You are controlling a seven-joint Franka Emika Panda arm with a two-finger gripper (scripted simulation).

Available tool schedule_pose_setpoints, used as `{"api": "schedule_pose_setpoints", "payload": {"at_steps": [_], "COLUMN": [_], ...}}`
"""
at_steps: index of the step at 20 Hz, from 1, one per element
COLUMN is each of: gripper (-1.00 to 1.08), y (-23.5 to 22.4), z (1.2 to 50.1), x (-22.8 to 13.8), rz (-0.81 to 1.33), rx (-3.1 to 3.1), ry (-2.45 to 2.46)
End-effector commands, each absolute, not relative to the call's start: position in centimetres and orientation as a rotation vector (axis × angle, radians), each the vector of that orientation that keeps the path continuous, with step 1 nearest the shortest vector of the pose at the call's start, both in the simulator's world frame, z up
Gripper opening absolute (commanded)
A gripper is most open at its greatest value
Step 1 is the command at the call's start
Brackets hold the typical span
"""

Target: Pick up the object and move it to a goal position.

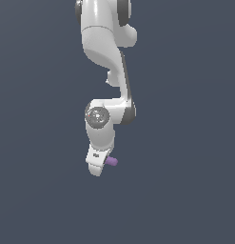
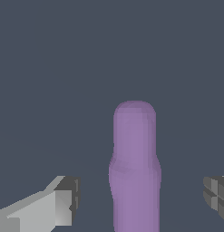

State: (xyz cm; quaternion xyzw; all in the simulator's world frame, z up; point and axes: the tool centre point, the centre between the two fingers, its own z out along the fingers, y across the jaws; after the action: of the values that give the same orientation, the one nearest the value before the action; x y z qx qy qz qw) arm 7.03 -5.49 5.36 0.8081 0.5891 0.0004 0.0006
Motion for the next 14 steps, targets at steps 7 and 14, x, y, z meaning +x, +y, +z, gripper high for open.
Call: {"api": "schedule_pose_setpoints", "payload": {"at_steps": [7, 14], "gripper": [1.00, -1.00], "y": [-5.5, -5.5], "z": [1.9, 1.9], "x": [6.9, 7.0], "rz": [0.000, 0.000], "rx": [2.536, 2.536], "ry": [1.854, 1.854]}}
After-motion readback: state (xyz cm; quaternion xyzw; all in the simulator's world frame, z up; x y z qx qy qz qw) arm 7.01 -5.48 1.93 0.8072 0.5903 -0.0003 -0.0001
